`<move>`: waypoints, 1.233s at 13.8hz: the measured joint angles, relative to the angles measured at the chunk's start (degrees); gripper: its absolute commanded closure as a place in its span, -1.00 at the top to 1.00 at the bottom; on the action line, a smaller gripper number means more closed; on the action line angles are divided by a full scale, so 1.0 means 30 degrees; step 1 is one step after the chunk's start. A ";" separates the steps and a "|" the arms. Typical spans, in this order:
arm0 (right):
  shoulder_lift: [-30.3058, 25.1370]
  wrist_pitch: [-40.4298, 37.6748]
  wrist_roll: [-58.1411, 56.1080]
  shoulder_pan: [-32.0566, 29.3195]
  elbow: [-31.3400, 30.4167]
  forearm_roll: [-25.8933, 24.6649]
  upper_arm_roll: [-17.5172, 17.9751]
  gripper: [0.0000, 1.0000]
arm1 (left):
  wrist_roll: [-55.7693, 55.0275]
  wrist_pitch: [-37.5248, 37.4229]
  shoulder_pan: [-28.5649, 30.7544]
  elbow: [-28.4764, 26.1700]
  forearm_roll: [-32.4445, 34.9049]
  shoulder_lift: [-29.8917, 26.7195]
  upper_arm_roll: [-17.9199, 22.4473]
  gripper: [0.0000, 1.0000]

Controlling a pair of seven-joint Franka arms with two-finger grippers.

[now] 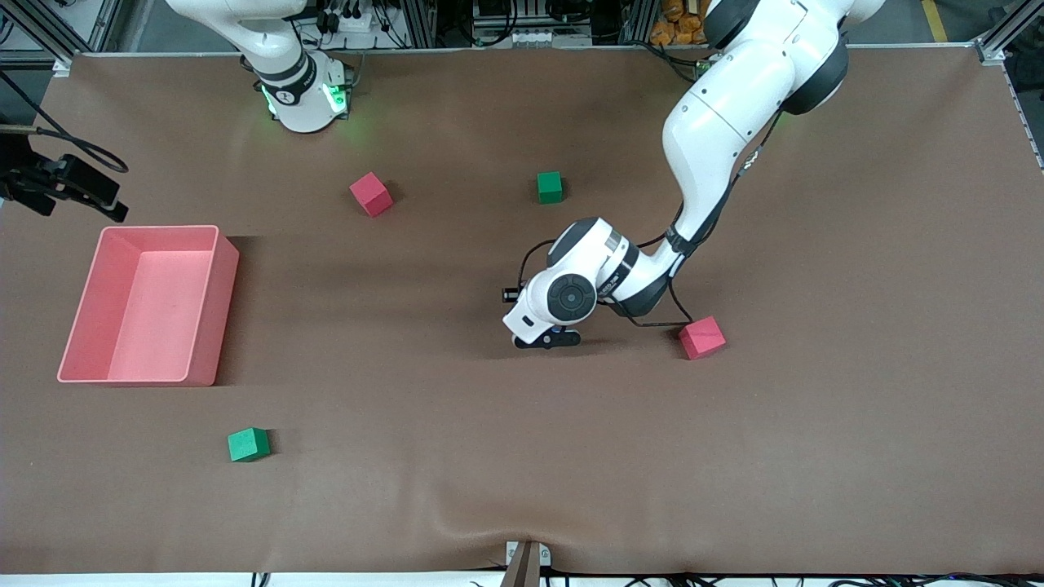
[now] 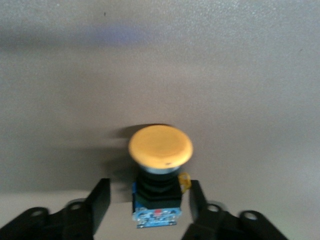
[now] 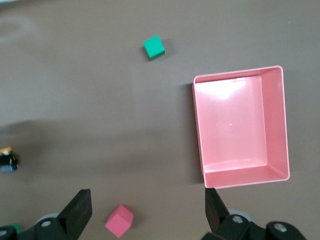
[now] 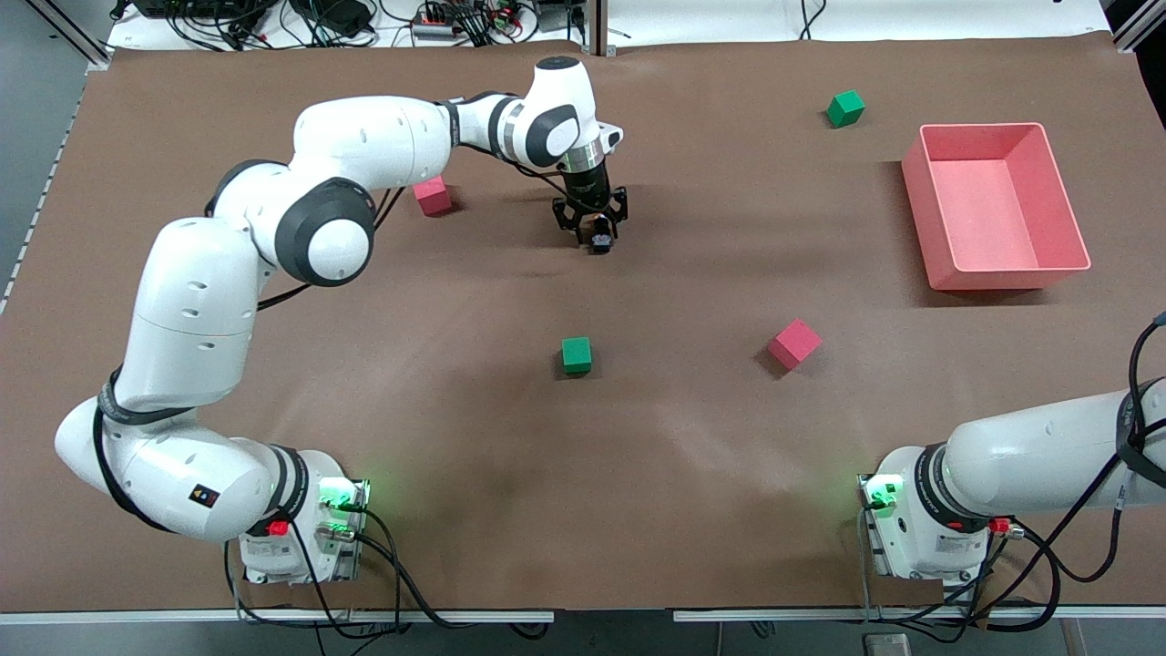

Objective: Place and upright button with both arms

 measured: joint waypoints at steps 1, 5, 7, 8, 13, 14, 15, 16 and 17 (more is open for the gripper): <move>0.0000 -0.0150 -0.0173 0.0000 0.0001 0.0000 0.0014 1.00 | 0.0000 0.0004 -0.0002 0.0023 0.0000 0.0015 0.0000 -0.24; 0.0001 -0.0240 -0.0934 -0.0018 0.0000 -0.0005 0.0010 1.00 | 0.0000 0.0007 -0.0004 0.0092 -0.0001 0.0027 0.0004 -0.77; 0.0001 -0.0240 -0.1069 -0.0025 0.0001 -0.0007 0.0009 1.00 | 0.0000 0.0021 -0.0007 0.0137 0.0000 0.0028 0.0004 -0.93; 0.0001 -0.0240 -0.1071 -0.0026 0.0002 -0.0007 0.0009 1.00 | -0.0009 0.0030 -0.0019 0.0200 -0.0001 0.0027 0.0002 -1.00; 0.0001 -0.0267 -0.1072 -0.0033 0.0006 -0.0008 0.0008 1.00 | -0.0983 0.0073 -0.0635 0.0872 0.0003 -0.0431 0.0049 -1.00; 0.0001 -0.0295 -0.1072 -0.0033 0.0007 -0.0008 0.0008 1.00 | -0.1179 0.0075 -0.0831 0.0944 0.0087 -0.0734 0.0133 -1.00; 0.0001 -0.0315 -0.1072 -0.0033 0.0007 -0.0008 0.0009 1.00 | -0.1567 0.0076 -0.1143 0.0967 0.0370 -0.1120 0.0355 -1.00; 0.0001 -0.0330 -0.1075 -0.0033 0.0008 -0.0009 0.0009 1.00 | -0.2122 0.0087 -0.1536 0.0976 0.1017 -0.1497 0.0618 -1.00; 0.0001 -0.0337 -0.1084 -0.0033 0.0009 -0.0009 0.0011 1.00 | -0.2920 0.0175 -0.2071 0.0985 0.1974 -0.1852 0.0945 -1.00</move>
